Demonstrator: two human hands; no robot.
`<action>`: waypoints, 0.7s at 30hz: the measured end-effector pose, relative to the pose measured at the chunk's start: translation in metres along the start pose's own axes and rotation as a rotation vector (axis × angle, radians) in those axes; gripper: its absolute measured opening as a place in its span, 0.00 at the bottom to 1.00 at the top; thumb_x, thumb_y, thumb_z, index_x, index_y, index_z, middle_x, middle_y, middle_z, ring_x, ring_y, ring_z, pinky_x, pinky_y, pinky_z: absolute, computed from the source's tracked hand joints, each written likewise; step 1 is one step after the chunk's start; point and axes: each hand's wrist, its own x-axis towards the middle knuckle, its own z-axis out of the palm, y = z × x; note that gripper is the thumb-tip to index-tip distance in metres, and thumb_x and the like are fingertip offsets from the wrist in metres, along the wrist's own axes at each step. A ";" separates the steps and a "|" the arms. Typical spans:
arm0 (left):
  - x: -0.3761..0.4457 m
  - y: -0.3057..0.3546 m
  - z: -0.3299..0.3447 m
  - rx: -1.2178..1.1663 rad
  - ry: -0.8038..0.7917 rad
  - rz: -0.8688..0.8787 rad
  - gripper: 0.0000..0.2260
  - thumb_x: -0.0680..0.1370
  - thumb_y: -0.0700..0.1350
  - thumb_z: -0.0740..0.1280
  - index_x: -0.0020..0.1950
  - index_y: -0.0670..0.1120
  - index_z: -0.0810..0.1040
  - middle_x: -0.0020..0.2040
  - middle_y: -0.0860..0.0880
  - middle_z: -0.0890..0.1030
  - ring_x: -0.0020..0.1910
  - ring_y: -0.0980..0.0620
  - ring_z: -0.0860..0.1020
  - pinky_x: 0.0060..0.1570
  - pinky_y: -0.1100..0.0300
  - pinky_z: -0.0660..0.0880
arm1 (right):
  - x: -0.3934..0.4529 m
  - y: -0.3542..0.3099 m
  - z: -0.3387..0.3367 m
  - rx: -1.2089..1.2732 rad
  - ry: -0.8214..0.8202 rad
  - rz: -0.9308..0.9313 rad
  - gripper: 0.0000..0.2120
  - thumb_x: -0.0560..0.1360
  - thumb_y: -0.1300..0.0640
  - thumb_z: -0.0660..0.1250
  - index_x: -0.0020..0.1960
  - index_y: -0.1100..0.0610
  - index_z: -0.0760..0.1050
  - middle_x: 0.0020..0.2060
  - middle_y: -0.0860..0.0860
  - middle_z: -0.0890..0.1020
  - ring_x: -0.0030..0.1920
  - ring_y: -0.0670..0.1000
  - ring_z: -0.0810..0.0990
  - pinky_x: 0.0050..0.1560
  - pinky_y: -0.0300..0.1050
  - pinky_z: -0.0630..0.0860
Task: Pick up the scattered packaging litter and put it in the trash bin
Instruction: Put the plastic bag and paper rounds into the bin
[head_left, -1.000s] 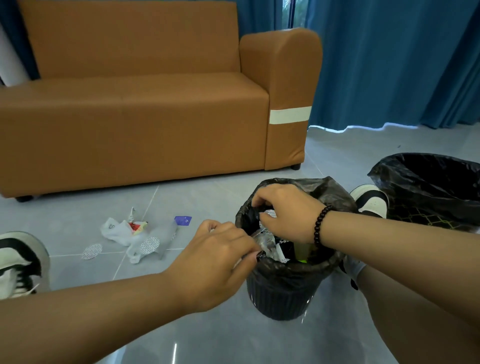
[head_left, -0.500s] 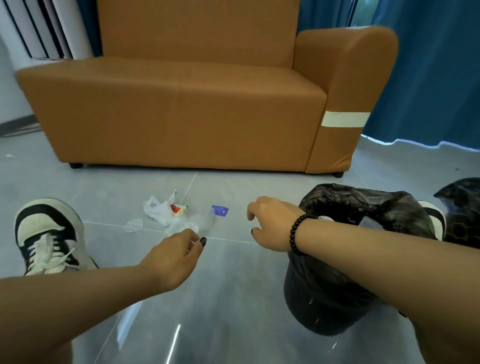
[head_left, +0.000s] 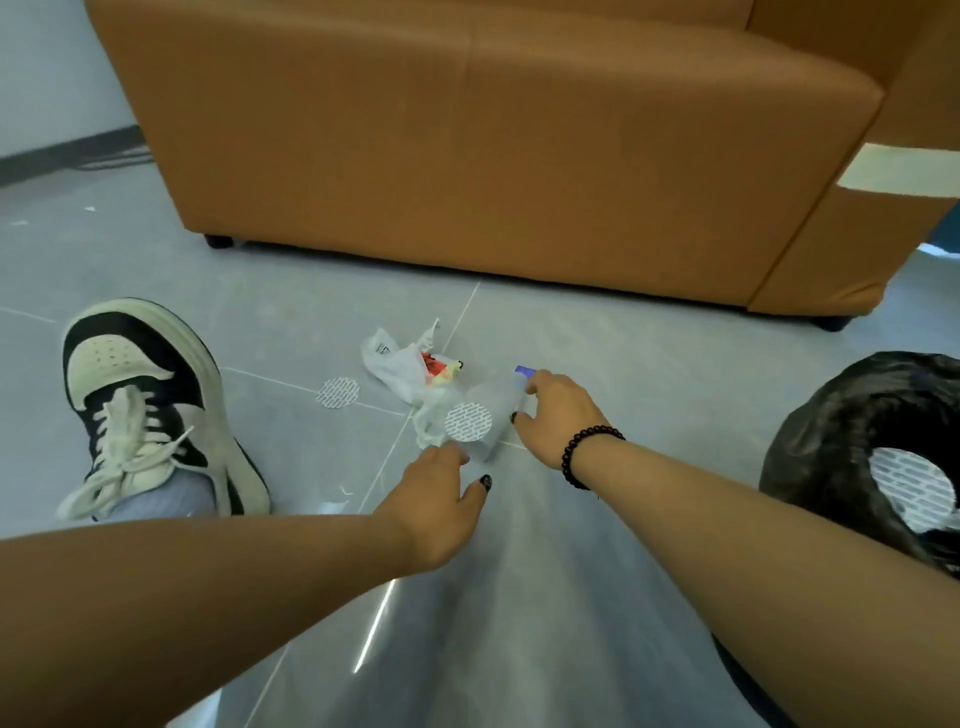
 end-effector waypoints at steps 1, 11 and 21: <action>0.008 -0.006 -0.003 0.017 0.047 -0.006 0.23 0.81 0.55 0.57 0.73 0.48 0.61 0.73 0.48 0.63 0.70 0.48 0.65 0.68 0.55 0.64 | 0.011 0.001 0.003 0.051 0.033 0.020 0.20 0.76 0.53 0.64 0.66 0.57 0.67 0.64 0.55 0.71 0.62 0.56 0.72 0.60 0.49 0.72; 0.128 -0.077 -0.025 -0.027 0.509 -0.344 0.37 0.74 0.67 0.59 0.77 0.50 0.53 0.79 0.44 0.48 0.77 0.40 0.46 0.74 0.44 0.51 | 0.096 0.018 0.053 -0.004 -0.103 0.173 0.44 0.69 0.33 0.64 0.77 0.48 0.47 0.77 0.55 0.47 0.76 0.58 0.43 0.75 0.56 0.49; 0.177 -0.079 -0.016 0.248 0.139 -0.209 0.46 0.64 0.79 0.51 0.77 0.58 0.50 0.76 0.44 0.62 0.74 0.38 0.59 0.70 0.37 0.57 | 0.089 0.020 0.072 -0.093 -0.232 0.006 0.46 0.68 0.37 0.67 0.76 0.52 0.48 0.73 0.50 0.61 0.73 0.54 0.59 0.74 0.55 0.52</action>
